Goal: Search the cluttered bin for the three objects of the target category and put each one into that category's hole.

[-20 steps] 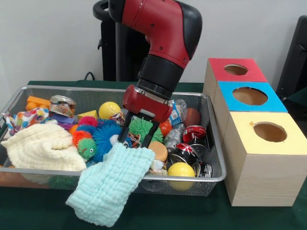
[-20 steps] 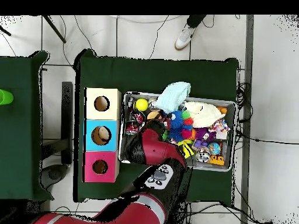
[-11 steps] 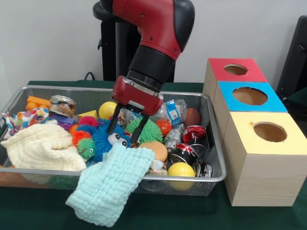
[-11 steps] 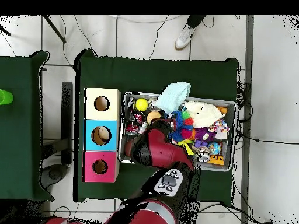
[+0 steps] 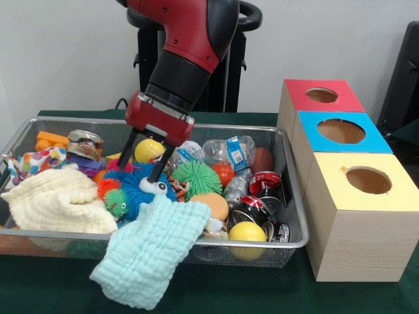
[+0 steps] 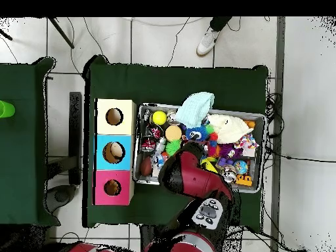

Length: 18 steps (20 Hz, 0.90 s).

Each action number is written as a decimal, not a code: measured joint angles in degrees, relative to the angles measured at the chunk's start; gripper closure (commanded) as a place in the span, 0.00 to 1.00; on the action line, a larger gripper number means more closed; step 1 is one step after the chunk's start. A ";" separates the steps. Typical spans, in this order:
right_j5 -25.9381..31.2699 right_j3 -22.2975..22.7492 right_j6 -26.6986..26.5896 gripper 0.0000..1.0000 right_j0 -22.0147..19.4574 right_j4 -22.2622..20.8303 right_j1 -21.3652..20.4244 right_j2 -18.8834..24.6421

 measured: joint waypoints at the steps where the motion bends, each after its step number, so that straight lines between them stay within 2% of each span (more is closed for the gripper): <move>1: -0.19 0.17 0.00 0.00 0.13 -0.01 0.04 0.00; 12: -2.84 2.01 0.00 0.00 4.61 0.31 0.88 -0.22; 18: -2.88 2.11 0.00 0.00 5.08 0.33 0.91 -0.22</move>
